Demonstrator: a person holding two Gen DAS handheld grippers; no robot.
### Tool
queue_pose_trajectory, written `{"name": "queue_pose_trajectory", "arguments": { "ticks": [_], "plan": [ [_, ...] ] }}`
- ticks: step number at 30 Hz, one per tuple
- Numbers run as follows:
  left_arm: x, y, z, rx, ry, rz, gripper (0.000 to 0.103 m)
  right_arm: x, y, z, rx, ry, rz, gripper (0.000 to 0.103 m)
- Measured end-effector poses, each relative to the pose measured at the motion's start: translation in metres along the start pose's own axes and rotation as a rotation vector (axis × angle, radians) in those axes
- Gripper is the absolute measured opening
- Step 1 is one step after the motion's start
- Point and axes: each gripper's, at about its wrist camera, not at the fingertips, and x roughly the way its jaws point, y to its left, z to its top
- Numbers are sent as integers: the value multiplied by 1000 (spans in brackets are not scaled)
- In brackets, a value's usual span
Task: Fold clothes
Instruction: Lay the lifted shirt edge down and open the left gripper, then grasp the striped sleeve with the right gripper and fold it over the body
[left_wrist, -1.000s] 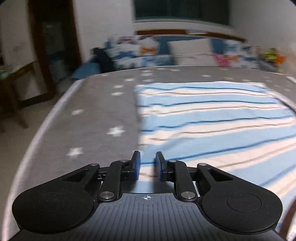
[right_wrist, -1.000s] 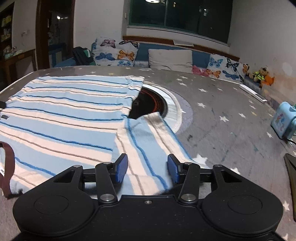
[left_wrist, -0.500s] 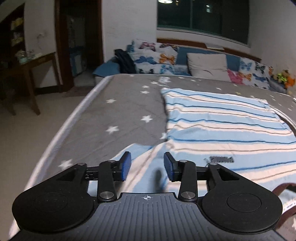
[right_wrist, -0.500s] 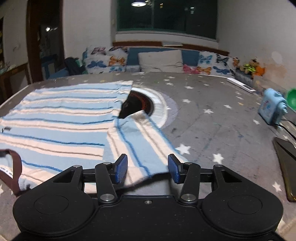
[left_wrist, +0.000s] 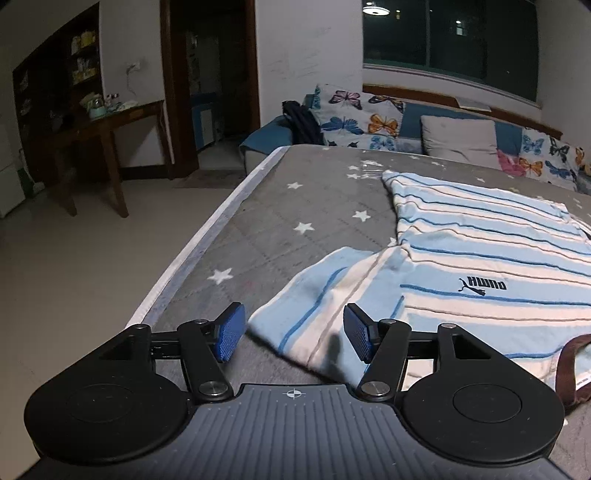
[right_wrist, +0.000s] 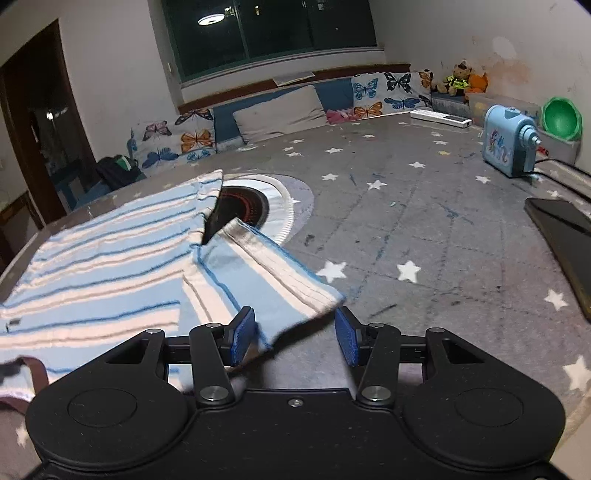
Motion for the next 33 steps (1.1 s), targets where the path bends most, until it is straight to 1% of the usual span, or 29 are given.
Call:
{"name": "queue_pose_trajectory", "arguments": {
  "ticks": [1,2,3,5,6,7,11,13,17,21,23,25,27,29,30,33],
  "plan": [
    [0,2,0,-7,-2,0,61,2,1,1,6,-3,-2,45],
    [-1,3,0,-11,-6,3,62,3,1,2,21,-1,8,28],
    [-2,4,0,-13,-10,7,63,5,1,3,36,2,21,14],
    [-3,7,1,-16,-14,18,64,4,1,5,61,-10,36,9],
    [-3,8,0,-20,-14,21,64,0,4,6,53,-27,44,5],
    [-2,9,0,-25,-12,22,64,-4,7,8,43,-48,58,5],
    [1,14,-2,-61,6,13,64,-21,28,15,-21,-96,141,4],
    [2,14,-4,-73,11,4,64,-26,39,17,-61,-99,175,4],
    [1,13,-5,-69,10,3,64,-26,70,14,-155,-72,263,5],
    [-1,12,-5,-74,5,-2,64,-15,94,6,-226,-31,302,5],
    [-1,13,-5,-76,5,-7,64,-8,101,1,-251,5,311,6],
    [-1,13,-5,-76,5,-10,64,-1,105,-4,-280,44,311,13],
    [-1,13,-4,-76,7,-12,64,2,107,-7,-304,82,307,27],
    [1,13,-4,-81,10,-9,64,0,106,-9,-309,104,317,33],
    [1,14,-4,-83,11,-6,64,-3,106,-7,-310,104,320,35],
    [0,14,-2,-99,16,0,64,-14,104,-1,-303,80,329,36]
  ]
}}
